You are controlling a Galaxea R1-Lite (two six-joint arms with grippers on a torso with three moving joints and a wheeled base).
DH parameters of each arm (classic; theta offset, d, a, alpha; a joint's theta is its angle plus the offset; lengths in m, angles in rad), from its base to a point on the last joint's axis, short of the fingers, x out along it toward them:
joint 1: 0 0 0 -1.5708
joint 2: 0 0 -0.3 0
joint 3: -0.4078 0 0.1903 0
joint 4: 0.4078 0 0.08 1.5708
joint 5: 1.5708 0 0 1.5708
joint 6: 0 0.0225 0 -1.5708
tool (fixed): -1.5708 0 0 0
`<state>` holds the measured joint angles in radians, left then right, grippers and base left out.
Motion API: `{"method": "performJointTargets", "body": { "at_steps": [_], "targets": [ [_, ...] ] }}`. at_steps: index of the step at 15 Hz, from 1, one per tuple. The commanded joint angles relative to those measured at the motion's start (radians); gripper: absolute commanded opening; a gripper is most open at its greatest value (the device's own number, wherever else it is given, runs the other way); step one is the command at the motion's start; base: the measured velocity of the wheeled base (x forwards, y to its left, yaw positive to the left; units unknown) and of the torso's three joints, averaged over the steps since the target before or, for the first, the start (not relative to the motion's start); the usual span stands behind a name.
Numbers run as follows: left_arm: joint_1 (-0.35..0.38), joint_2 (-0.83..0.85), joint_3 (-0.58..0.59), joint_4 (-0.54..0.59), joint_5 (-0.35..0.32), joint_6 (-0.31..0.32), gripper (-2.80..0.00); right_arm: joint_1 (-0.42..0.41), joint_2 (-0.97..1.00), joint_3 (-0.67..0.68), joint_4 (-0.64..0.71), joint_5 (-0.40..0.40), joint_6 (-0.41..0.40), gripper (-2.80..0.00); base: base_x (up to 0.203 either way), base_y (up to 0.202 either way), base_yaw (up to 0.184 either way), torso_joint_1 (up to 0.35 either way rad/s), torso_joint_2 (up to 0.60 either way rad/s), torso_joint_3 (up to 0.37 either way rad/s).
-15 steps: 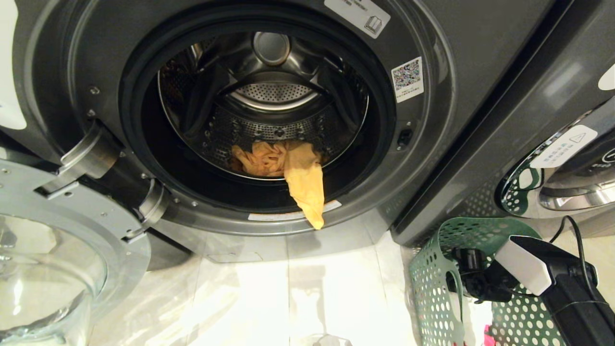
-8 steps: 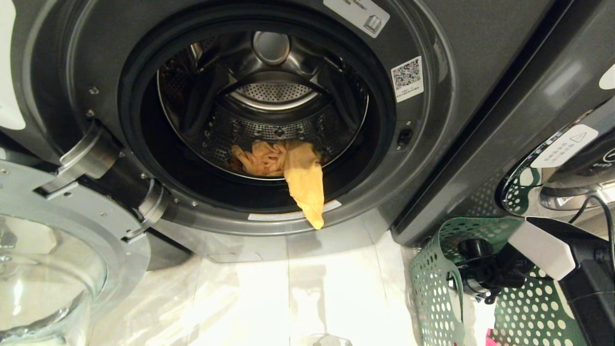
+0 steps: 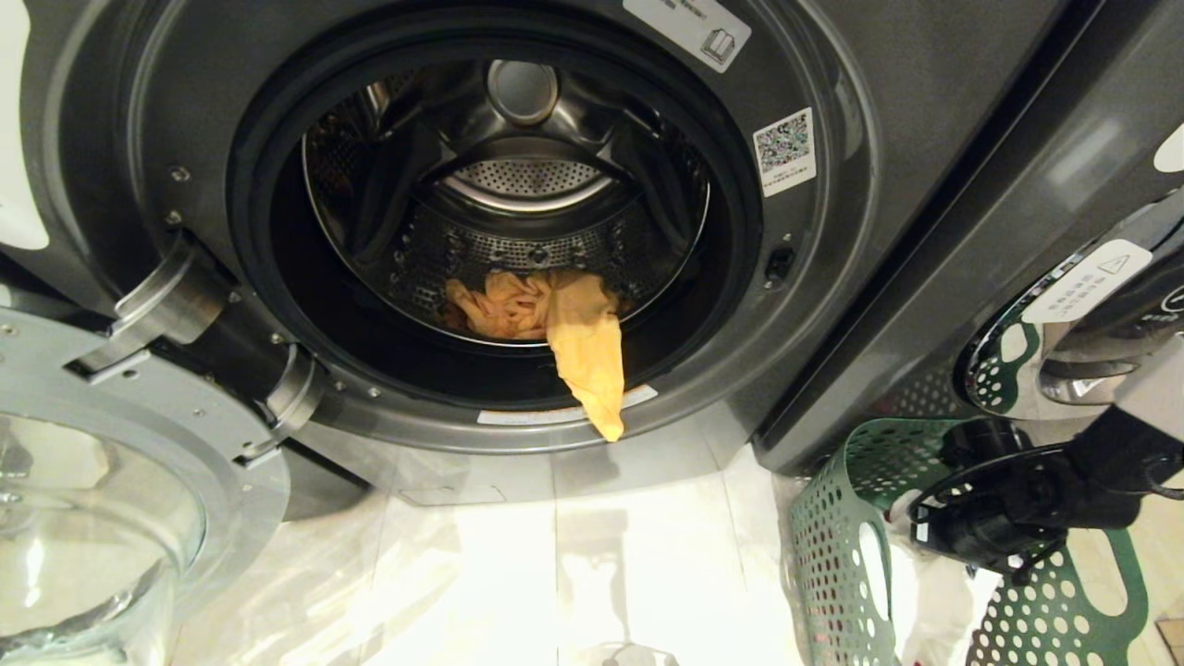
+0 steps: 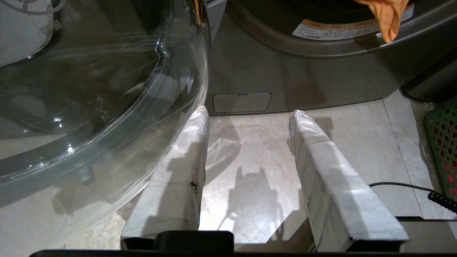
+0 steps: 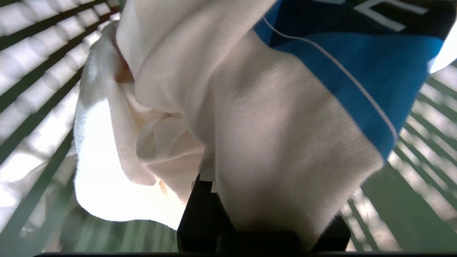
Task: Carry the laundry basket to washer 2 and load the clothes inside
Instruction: Place the clothes into the washing machine
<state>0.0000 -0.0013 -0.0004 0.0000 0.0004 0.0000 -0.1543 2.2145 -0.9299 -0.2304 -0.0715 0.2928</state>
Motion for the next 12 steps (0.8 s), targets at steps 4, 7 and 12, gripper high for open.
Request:
{"method": "performJointTargets", "body": {
  "at_steps": [4,7,12],
  "targets": [
    [0.000,0.001,0.000,0.000,0.001,0.000,-2.80,0.010,-0.645,0.244,0.090,-0.012,-0.094,-2.80,0.000,0.000,0.000,0.000,0.00,0.000],
    [0.000,0.001,-0.001,0.000,0.000,0.000,-2.80,0.016,-1.017,0.310,0.233,-0.024,-0.264,-2.80,0.000,0.000,0.000,0.000,0.00,0.000],
    [0.000,0.001,-0.001,0.000,0.000,0.000,-2.80,0.176,-1.422,0.217,0.667,-0.032,-0.480,-2.80,0.000,0.000,0.000,0.000,0.00,0.000]
  ]
}}
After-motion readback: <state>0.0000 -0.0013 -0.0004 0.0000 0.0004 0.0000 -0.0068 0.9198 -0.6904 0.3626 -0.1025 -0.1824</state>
